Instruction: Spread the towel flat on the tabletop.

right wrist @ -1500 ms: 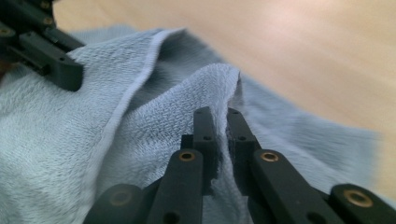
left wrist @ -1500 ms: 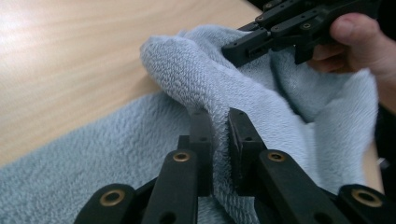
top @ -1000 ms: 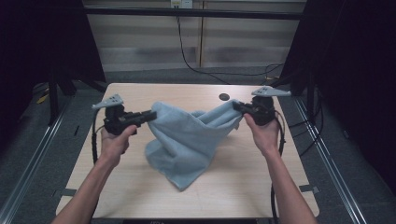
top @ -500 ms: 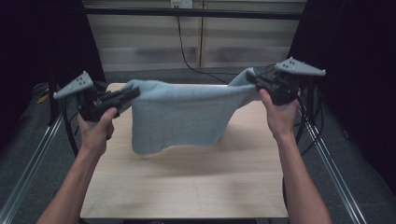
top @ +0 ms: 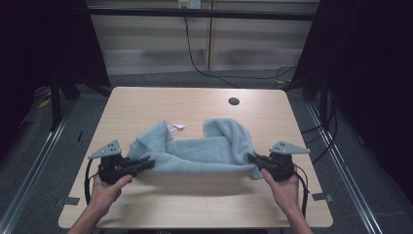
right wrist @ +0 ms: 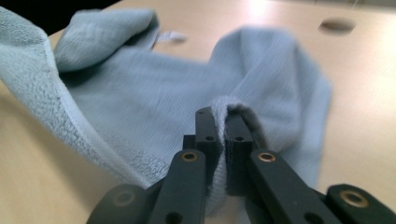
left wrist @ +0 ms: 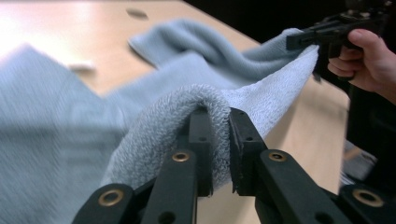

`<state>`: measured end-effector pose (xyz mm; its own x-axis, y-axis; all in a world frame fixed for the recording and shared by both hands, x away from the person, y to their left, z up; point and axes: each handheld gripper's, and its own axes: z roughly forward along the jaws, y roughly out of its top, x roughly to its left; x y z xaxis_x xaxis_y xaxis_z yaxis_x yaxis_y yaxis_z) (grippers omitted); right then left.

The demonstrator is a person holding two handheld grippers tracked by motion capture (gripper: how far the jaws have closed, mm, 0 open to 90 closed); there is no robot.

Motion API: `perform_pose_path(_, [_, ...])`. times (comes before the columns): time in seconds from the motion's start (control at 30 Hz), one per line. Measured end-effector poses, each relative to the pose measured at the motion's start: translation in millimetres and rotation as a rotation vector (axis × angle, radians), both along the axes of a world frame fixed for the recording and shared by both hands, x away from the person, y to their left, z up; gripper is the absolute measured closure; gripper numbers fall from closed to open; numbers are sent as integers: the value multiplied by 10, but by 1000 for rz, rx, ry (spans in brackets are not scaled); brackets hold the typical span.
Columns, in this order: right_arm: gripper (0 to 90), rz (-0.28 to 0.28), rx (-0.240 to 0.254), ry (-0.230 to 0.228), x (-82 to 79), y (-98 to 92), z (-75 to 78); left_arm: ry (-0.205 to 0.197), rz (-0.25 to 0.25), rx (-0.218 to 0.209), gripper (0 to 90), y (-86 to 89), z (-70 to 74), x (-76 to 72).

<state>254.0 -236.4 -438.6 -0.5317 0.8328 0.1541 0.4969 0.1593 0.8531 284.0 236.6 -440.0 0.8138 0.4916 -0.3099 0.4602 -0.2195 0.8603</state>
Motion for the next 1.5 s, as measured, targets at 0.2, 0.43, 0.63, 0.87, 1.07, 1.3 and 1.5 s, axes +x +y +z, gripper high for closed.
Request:
perform_pose_path(0.2, [751, 29, -25, 35, -270, -55, -95, -38, 17, -61, 701, 94, 165, -55])
perform_pose_path(0.43, [706, -6, -1, 5, -208, -95, -7, -50, 82, -52, 606, 50, 231, 337])
perform_pose_path(0.63, [722, 5, -44, 29, -175, -28, -82, 58, 163, 53, 488, -42, -222, 731])
perform_pose_path(0.87, [619, -26, -61, 146, 33, -86, -478, 73, 172, 294, 772, -150, -540, 740])
perform_pose_path(1.07, [581, -52, -158, 180, 219, -70, -597, 114, 66, 280, 899, -88, -561, 515])
perform_pose_path(1.3, [508, -109, -215, 174, 638, -123, -620, 116, -32, 216, 808, -149, -487, 220])
perform_pose_path(1.5, [459, -149, -162, 165, 705, -336, -553, 74, 39, 121, 689, -10, -302, 323])
